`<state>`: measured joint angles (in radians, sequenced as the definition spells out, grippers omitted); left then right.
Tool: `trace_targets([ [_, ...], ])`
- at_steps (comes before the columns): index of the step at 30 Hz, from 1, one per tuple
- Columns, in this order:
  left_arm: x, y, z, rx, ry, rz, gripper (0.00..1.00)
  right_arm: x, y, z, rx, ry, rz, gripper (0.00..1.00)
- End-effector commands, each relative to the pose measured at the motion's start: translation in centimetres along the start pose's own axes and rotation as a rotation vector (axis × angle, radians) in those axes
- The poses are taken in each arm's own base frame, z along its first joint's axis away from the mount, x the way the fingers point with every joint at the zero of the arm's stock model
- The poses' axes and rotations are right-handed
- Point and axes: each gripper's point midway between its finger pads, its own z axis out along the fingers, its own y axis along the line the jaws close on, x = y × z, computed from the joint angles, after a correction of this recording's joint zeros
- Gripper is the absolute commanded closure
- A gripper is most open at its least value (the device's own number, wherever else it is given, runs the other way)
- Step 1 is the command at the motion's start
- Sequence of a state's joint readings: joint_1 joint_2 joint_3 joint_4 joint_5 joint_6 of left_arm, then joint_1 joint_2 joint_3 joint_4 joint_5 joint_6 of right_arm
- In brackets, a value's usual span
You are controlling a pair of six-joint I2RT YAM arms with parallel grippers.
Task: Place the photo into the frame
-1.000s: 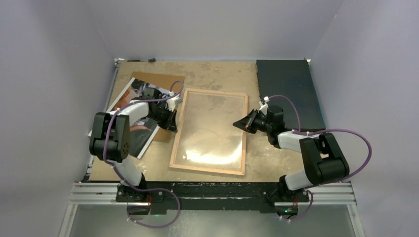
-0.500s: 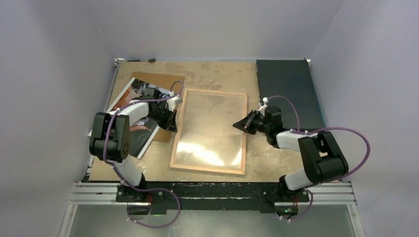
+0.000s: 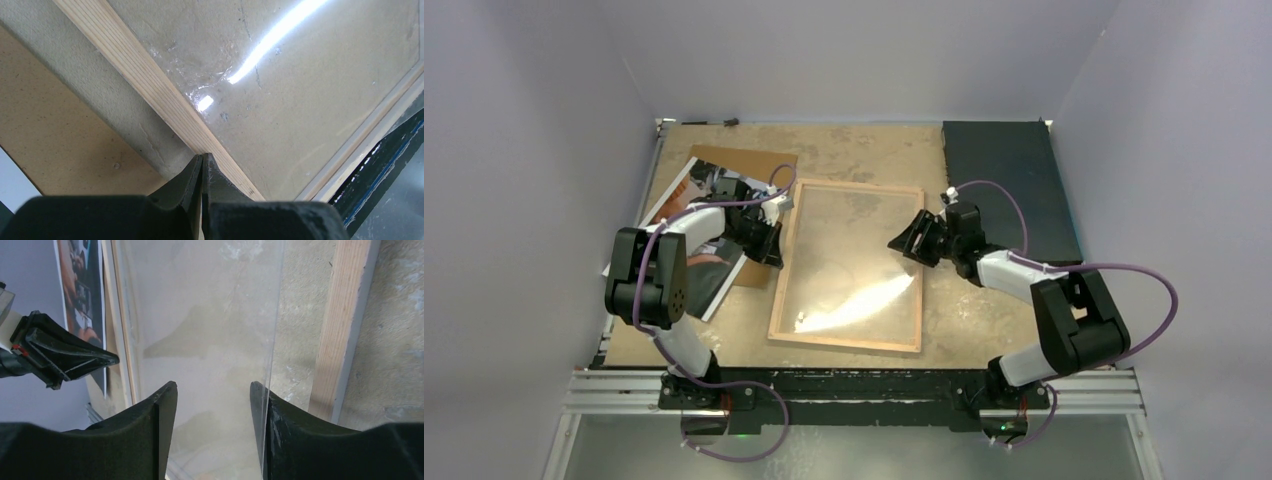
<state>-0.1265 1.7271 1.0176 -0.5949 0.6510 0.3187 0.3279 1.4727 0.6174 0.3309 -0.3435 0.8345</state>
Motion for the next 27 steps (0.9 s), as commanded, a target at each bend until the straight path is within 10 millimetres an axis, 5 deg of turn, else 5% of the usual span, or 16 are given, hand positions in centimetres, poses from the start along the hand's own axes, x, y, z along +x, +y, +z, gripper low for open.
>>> trace_targets([
  [1,-0.5,-1.0,-0.2,0.028,-0.016,0.042,1.00,-1.7,0.2,-0.4,0.082,-0.050,-0.072,0.38],
  [14,-0.5,-1.2,-0.3,0.032,-0.020,0.047,1.00,-1.1,2.0,0.9,0.161,-0.020,-0.166,0.24],
  [27,-0.5,-1.3,-0.3,0.041,-0.023,0.046,1.00,-0.7,0.3,1.0,0.366,0.024,-0.251,0.18],
])
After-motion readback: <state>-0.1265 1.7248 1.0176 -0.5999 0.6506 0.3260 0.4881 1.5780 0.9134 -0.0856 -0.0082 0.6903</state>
